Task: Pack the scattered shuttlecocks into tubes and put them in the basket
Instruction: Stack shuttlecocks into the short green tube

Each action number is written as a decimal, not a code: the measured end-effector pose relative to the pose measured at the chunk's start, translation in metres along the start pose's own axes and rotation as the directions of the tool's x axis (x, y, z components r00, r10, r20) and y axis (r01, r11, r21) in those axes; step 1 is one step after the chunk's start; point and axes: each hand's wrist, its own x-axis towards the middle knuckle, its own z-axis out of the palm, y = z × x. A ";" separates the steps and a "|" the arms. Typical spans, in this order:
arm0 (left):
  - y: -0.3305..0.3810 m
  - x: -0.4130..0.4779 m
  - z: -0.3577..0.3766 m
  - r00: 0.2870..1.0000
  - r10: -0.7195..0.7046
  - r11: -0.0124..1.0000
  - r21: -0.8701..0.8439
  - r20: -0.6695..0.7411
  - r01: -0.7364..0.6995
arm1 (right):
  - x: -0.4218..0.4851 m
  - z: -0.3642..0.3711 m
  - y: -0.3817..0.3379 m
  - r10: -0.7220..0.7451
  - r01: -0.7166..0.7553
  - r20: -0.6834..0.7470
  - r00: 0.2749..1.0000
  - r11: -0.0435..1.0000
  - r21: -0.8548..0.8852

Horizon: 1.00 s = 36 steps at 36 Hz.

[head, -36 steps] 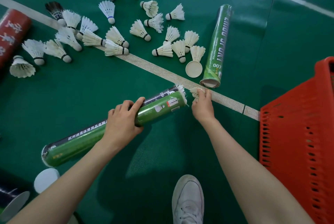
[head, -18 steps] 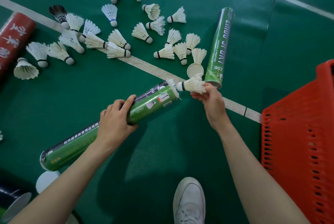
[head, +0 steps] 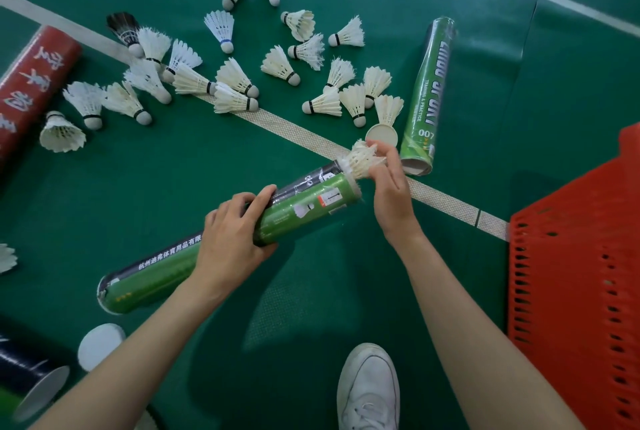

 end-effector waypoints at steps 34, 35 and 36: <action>-0.008 0.019 -0.014 0.990 -0.123 0.992 0.027 -0.073 0.125 | 0.022 0.063 -0.006 0.055 -0.055 0.012 0.998 0.997 0.060; -0.010 0.021 -0.016 0.988 -0.134 0.990 0.025 -0.075 0.136 | 0.026 0.066 -0.006 0.070 -0.073 0.059 0.996 0.996 0.053; -0.013 0.023 -0.018 0.987 -0.144 0.989 0.029 -0.073 0.146 | 0.029 0.068 -0.006 0.084 -0.090 0.109 0.990 0.995 0.046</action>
